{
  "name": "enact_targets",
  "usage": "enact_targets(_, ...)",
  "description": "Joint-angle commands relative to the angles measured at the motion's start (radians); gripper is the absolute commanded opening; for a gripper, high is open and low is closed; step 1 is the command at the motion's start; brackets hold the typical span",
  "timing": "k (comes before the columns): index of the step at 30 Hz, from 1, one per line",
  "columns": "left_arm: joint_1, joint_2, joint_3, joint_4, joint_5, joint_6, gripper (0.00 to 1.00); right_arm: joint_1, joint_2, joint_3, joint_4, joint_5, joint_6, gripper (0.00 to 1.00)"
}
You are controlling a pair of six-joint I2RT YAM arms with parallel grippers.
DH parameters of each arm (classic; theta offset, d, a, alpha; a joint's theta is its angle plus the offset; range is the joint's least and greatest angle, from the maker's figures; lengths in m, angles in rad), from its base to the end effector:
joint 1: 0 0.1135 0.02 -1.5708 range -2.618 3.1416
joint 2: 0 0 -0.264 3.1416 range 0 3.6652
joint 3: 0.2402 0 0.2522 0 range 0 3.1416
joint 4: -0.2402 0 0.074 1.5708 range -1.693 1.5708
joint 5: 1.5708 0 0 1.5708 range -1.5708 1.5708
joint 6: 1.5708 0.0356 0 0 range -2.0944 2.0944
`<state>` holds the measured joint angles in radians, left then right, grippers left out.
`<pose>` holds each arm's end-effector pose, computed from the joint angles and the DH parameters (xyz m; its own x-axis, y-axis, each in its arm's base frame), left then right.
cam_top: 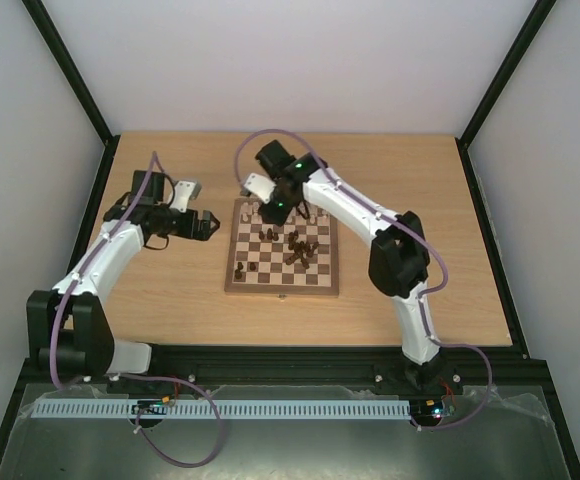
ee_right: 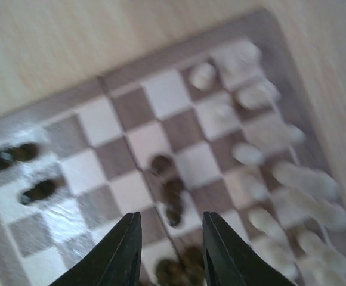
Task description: Set up the chess pieces on the board
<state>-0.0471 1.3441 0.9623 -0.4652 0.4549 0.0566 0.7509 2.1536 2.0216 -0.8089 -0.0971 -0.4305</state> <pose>0.2795 -0.0288 0.2557 -0.7284 0.0852 -0.6798 0.3748 0.8802 -0.2912 0.3489 0.3304 0.2727 -0.2361 -0.7884 -0.5680 -0.9016 0.3957 -0.1746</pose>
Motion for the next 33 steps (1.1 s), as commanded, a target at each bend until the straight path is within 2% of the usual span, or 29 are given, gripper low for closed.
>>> enact_targets(1, -0.057, 0.047, 0.09, -0.11, -0.052, 0.103, 0.99, -0.075, -0.071, -0.054, -0.029, 0.03, 0.026, 0.29)
enact_targets(6, -0.162, 0.019, 0.18, -0.111, -0.16, 0.159, 0.99, -0.142, -0.176, -0.206, -0.007, 0.053, 0.023, 0.29)
enact_targets(8, -0.182, -0.016, 0.205, -0.059, -0.209, 0.148, 0.99, -0.165, -0.222, -0.276, 0.005, 0.056, 0.022, 0.29)
enact_targets(11, -0.189, -0.038, 0.159, 0.135, -0.287, 0.065, 0.99, -0.189, -0.284, -0.372, 0.017, 0.062, 0.019, 0.29)
enact_targets(14, -0.181, 0.066, 0.205, 0.16, -0.31, -0.135, 0.99, -0.205, -0.332, -0.448, 0.033, 0.069, 0.019, 0.29)
enact_targets(17, -0.149, 0.08, 0.178, 0.189, -0.242, -0.22, 0.99, -0.212, -0.365, -0.532, 0.047, 0.069, 0.018, 0.29)
enact_targets(20, -0.136, 0.092, 0.152, 0.181, -0.163, -0.213, 0.99, -0.213, -0.384, -0.57, 0.061, 0.06, 0.024, 0.28)
enact_targets(24, -0.141, 0.079, 0.114, 0.139, 0.016, -0.048, 0.78, -0.213, -0.362, -0.537, 0.061, 0.028, 0.028, 0.28)
enact_targets(27, -0.159, 0.113, 0.145, -0.011, 0.036, 0.105, 0.58, -0.211, -0.306, -0.459, 0.044, 0.004, 0.022, 0.27)
enact_targets(28, -0.16, 0.137, 0.165, -0.074, 0.034, 0.141, 0.54, -0.21, -0.281, -0.416, 0.033, -0.004, 0.026, 0.26)
enact_targets(30, -0.158, 0.182, 0.201, -0.18, 0.02, 0.197, 0.53, -0.205, -0.229, -0.319, 0.008, -0.035, 0.032, 0.26)
enact_targets(33, -0.142, 0.181, 0.185, -0.199, -0.001, 0.19, 0.52, -0.179, -0.155, -0.219, -0.006, -0.06, 0.035, 0.25)
